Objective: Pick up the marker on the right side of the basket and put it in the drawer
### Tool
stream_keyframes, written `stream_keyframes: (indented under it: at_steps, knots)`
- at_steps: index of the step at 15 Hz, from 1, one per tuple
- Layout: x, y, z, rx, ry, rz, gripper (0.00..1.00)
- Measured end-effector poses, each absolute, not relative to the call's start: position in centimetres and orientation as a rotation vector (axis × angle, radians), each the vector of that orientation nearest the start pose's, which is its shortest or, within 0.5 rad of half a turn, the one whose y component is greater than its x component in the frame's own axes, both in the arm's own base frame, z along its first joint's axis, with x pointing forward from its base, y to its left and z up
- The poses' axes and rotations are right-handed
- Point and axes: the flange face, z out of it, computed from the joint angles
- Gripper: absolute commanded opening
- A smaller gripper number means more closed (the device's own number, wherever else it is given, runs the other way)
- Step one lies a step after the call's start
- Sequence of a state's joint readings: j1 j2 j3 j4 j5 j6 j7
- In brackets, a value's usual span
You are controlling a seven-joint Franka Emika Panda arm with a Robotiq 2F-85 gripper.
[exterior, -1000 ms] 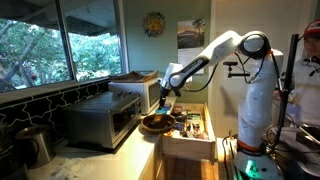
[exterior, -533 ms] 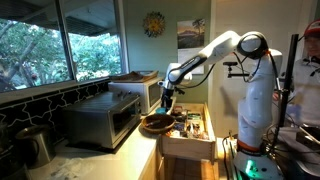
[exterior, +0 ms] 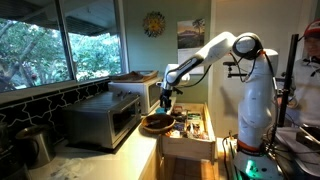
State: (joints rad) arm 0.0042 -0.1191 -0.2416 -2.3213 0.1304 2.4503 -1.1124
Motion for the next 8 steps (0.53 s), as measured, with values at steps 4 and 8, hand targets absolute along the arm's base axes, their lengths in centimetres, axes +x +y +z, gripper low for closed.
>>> stream_keyframes:
  at_steps: [4, 8]
  knots:
    - [52.5, -12.5, 38.4, -2.908, -1.296, -0.335, 0.81]
    - [55.2, -12.1, 37.1, -2.904, -1.334, -0.313, 0.62]
